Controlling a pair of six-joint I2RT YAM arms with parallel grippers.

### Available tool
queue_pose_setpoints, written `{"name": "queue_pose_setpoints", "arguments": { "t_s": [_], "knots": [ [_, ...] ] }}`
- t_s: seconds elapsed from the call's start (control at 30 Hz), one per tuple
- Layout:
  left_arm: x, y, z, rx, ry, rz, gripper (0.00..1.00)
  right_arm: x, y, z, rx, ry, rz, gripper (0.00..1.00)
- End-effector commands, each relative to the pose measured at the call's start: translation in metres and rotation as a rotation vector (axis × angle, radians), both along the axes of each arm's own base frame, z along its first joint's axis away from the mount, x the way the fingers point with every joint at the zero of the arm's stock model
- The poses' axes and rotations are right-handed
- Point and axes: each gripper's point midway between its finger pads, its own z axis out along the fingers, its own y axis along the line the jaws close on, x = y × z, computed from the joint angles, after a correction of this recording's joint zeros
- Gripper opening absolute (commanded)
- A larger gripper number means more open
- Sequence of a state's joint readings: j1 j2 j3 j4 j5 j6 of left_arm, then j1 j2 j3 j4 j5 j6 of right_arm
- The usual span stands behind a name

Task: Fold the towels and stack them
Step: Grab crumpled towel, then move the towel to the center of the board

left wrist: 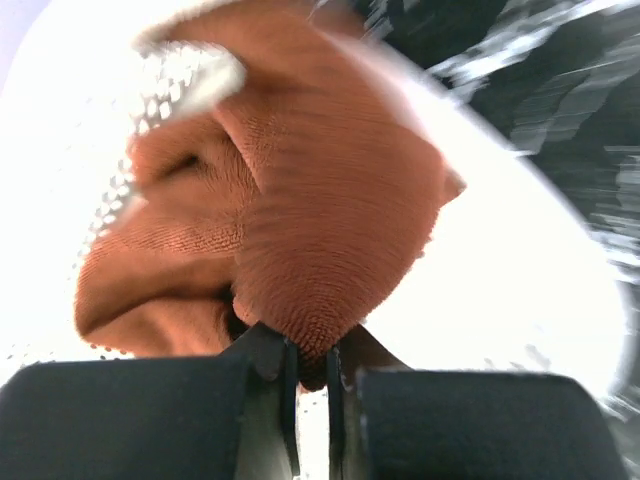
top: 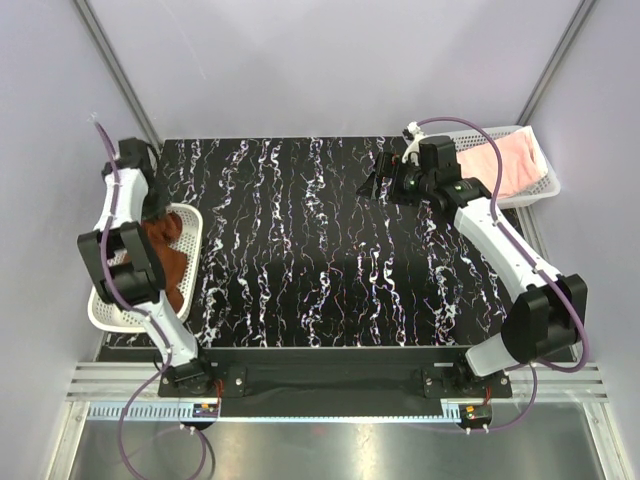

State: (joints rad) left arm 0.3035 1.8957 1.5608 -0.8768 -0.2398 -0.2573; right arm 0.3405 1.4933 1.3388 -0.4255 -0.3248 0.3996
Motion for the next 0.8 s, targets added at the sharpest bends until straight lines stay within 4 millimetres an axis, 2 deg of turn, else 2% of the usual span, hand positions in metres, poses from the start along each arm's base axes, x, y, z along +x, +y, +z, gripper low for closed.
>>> {"name": "queue_pose_setpoints", "arguments": {
  "t_s": [0.0, 0.03, 0.07, 0.1, 0.13, 0.17, 0.2, 0.23, 0.27, 0.3, 0.33, 0.37, 0.4, 0.43, 0.47, 0.5, 0.53, 0.6, 0.63, 0.67, 0.73, 0.77],
  "knots": [
    [0.033, -0.04, 0.146, -0.016, -0.38, -0.164, 0.0, 0.005, -0.002, 0.03, 0.001, -0.083, -0.005, 1.0],
    [0.035, -0.053, 0.169, -0.015, -0.433, -0.221, 0.0, 0.004, -0.003, 0.032, -0.001, -0.082, -0.01, 1.0],
    [0.043, -0.09, 0.199, -0.065, -0.521, -0.338, 0.0, 0.004, -0.006, 0.032, -0.006, -0.076, -0.03, 1.0],
    [0.043, -0.108, 0.217, -0.089, -0.57, -0.395, 0.0, 0.003, -0.009, 0.035, -0.01, -0.083, -0.045, 1.0],
    [0.037, -0.136, 0.242, -0.127, -0.646, -0.459, 0.0, 0.004, -0.014, 0.035, -0.023, -0.081, -0.07, 1.0],
    [0.033, -0.164, 0.256, -0.212, -0.697, -0.548, 0.0, 0.003, -0.016, 0.035, -0.03, -0.079, -0.079, 1.0],
    [0.03, -0.179, 0.263, -0.247, -0.735, -0.587, 0.0, 0.002, -0.02, 0.036, -0.042, -0.08, -0.097, 1.0],
    [0.018, -0.205, 0.276, -0.312, -0.776, -0.633, 0.0, 0.001, -0.029, 0.03, -0.078, -0.059, -0.136, 1.0],
    [0.007, -0.23, 0.282, -0.403, -0.798, -0.719, 0.0, 0.002, -0.035, 0.029, -0.105, -0.058, -0.154, 1.0],
    [0.003, -0.247, 0.284, -0.44, -0.825, -0.766, 0.0, 0.001, -0.039, 0.031, -0.127, -0.065, -0.165, 1.0],
    [-0.013, -0.273, 0.271, -0.514, -0.8, -0.809, 0.0, -0.001, -0.048, 0.028, -0.17, -0.063, -0.184, 1.0],
    [-0.024, -0.291, 0.262, -0.581, -0.784, -0.855, 0.0, -0.002, -0.051, 0.027, -0.188, -0.065, -0.186, 1.0],
    [-0.025, -0.306, 0.261, -0.617, -0.822, -0.895, 0.0, -0.004, -0.054, 0.03, -0.198, -0.071, -0.192, 1.0],
    [-0.04, -0.327, 0.218, -0.716, -0.721, -0.879, 0.0, -0.007, -0.058, 0.027, -0.223, -0.063, -0.192, 1.0],
    [-0.05, -0.338, 0.207, -0.756, -0.714, -0.885, 0.01, -0.008, -0.059, 0.027, -0.23, -0.061, -0.194, 1.0],
    [-0.051, -0.351, 0.199, -0.785, -0.74, -0.909, 0.03, -0.011, -0.061, 0.026, -0.238, -0.058, -0.196, 1.0],
    [-0.07, -0.366, 0.151, -0.845, -0.619, -0.888, 0.04, -0.013, -0.064, 0.022, -0.251, -0.046, -0.203, 1.0],
    [-0.082, -0.379, 0.105, -0.858, -0.519, -0.879, 0.08, -0.019, -0.067, 0.01, -0.265, -0.013, -0.207, 1.0],
    [-0.096, -0.388, 0.086, -0.866, -0.459, -0.898, 0.09, -0.022, -0.068, 0.005, -0.27, 0.004, -0.209, 1.0],
    [-0.112, -0.391, 0.058, -0.876, -0.38, -0.903, 0.11, -0.026, -0.07, -0.007, -0.278, 0.033, -0.211, 1.0],
    [-0.131, -0.397, 0.031, -0.877, -0.288, -0.917, 0.22, -0.026, -0.072, -0.018, -0.291, 0.058, -0.225, 1.0],
    [-0.141, -0.394, 0.017, -0.866, -0.248, -0.904, 0.29, -0.026, -0.071, -0.025, -0.291, 0.071, -0.218, 1.0]
  ]
}}
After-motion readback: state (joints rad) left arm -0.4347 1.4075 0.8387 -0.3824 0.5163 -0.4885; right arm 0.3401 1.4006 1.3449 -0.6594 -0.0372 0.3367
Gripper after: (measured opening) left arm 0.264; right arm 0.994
